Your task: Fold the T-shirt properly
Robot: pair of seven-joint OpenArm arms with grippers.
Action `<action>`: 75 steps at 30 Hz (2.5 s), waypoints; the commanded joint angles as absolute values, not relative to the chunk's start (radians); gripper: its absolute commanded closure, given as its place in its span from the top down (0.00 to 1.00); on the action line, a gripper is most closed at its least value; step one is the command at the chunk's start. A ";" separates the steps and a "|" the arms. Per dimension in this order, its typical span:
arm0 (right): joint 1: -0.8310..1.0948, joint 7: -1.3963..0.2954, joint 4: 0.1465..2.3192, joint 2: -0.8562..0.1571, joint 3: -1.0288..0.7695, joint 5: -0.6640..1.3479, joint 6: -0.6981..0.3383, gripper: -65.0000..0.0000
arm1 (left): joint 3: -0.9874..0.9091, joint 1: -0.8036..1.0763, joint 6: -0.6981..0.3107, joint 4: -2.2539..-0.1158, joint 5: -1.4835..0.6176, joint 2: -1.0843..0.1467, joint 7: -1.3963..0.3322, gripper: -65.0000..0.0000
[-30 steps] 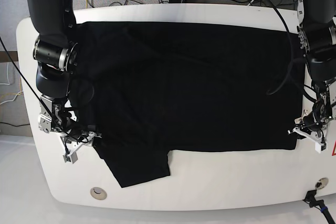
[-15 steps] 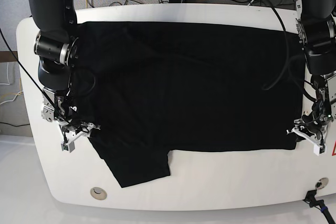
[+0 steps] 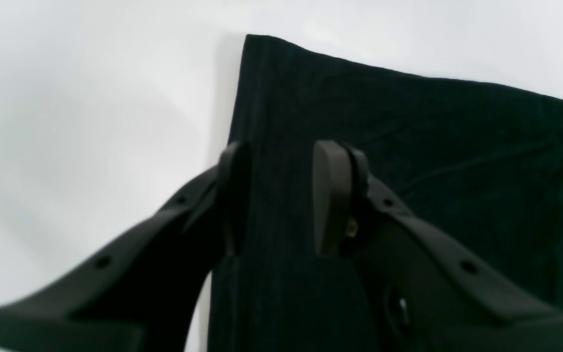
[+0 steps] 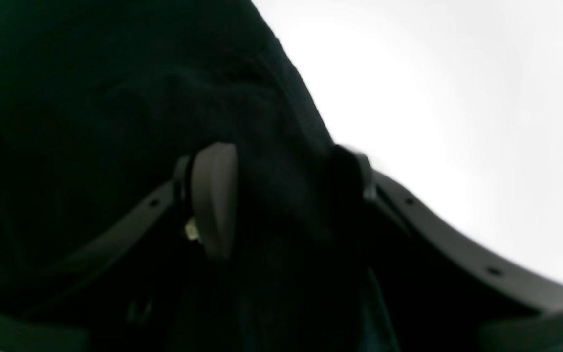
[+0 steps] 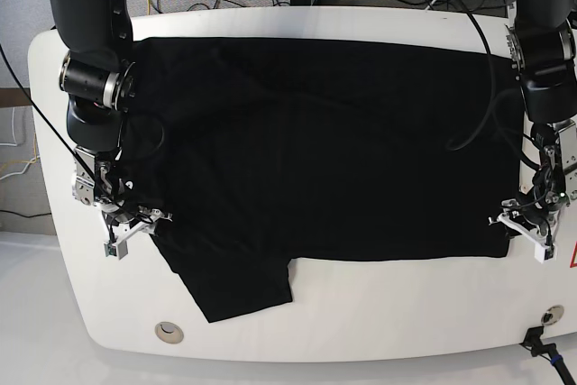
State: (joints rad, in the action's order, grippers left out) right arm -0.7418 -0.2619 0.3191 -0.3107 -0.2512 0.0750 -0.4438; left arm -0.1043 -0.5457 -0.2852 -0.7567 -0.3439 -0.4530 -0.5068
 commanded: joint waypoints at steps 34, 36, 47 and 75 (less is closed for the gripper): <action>-0.757 -0.227 0.329 -0.288 -0.247 0.057 -0.441 0.00 | -0.109 -0.626 -0.244 -0.606 -0.334 -0.465 -0.440 0.29; -0.757 -0.224 0.325 -0.289 -0.249 0.058 -0.440 0.00 | -0.108 -0.633 -0.238 -0.597 -0.332 -0.463 -0.439 0.29; -0.759 -0.220 0.320 -0.286 -0.244 0.064 -0.438 0.03 | -0.110 -0.635 -0.257 -0.590 -0.332 -0.451 -0.429 0.29; -0.737 -0.239 0.332 -0.280 -0.242 0.035 -0.431 0.00 | 0.020 -0.736 -0.274 -0.332 -0.212 -0.491 -0.301 0.32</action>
